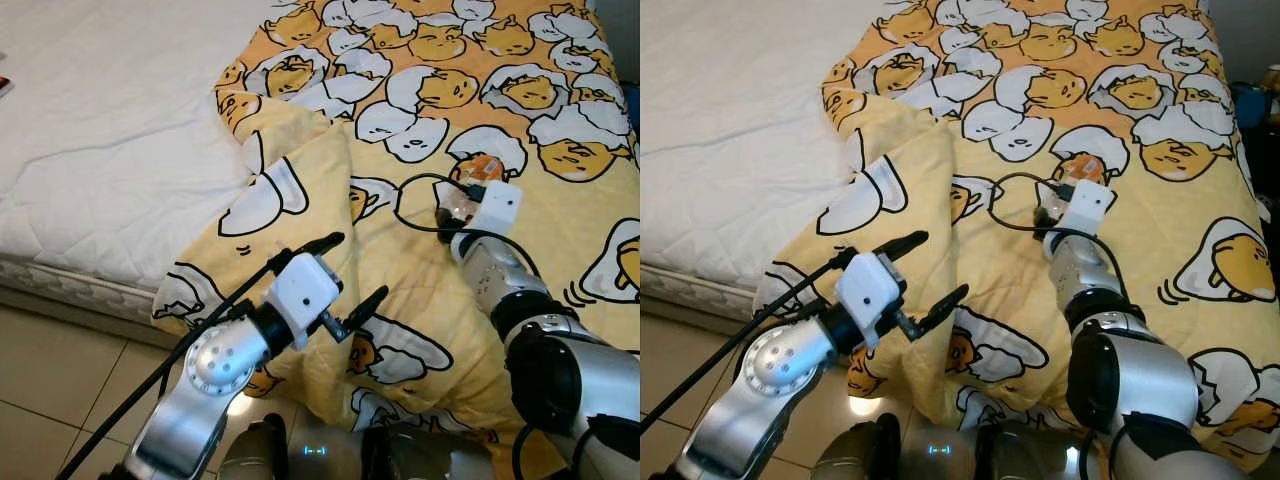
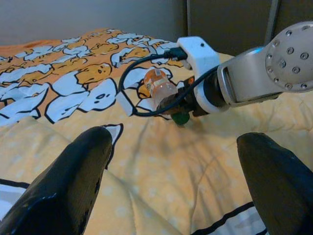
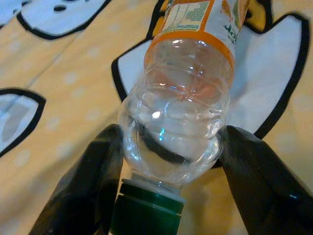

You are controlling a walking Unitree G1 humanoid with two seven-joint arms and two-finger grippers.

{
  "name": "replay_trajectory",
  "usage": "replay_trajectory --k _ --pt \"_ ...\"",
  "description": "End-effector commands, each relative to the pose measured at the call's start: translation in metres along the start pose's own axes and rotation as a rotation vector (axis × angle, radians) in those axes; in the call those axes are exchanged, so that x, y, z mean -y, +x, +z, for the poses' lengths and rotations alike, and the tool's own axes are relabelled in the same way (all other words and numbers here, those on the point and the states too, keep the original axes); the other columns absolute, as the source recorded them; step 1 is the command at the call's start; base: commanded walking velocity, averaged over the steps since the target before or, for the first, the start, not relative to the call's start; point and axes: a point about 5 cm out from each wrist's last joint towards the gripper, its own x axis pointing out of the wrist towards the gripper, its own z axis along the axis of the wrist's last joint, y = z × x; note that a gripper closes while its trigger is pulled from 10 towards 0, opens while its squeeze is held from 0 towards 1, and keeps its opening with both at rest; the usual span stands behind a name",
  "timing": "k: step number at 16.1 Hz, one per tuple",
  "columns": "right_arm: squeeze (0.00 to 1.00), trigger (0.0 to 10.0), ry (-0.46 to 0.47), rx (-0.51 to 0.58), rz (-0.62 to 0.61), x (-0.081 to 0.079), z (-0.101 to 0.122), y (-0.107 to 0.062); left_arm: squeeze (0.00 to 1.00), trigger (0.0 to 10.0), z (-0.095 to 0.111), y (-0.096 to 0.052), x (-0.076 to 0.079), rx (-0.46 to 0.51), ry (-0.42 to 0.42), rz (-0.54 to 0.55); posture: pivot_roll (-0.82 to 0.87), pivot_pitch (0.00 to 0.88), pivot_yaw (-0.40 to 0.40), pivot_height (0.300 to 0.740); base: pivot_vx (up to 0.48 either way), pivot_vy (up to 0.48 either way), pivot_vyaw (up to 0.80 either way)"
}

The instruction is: Clean up the room

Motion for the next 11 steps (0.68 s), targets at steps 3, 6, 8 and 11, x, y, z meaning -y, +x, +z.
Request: replay_trajectory --k 3,6,8,11 --pt "0.00 0.0 -0.063 0.123 -0.006 0.005 0.022 0.000 0.00 10.0 -0.006 0.002 0.006 -0.006 0.006 -0.034 0.34 0.213 -0.017 0.740 0.000 0.000 0.00" --pt "0.00 0.0 -0.233 0.203 0.084 -0.007 0.034 -0.001 0.00 10.0 -0.015 0.018 0.001 0.007 0.033 -0.060 0.28 0.064 -0.022 0.740 0.000 0.000 0.00" --pt "0.00 0.0 -0.303 0.368 0.014 0.004 0.065 -0.005 0.00 10.0 -0.028 0.034 -0.015 -0.011 -0.098 0.050 0.22 0.000 -0.005 0.740 0.000 0.000 0.00" --pt "0.00 0.0 -0.419 0.574 -0.147 0.043 0.068 -0.024 0.00 10.0 -0.060 0.036 -0.041 -0.061 -0.360 0.284 0.12 0.000 0.028 0.740 0.000 0.000 0.00"
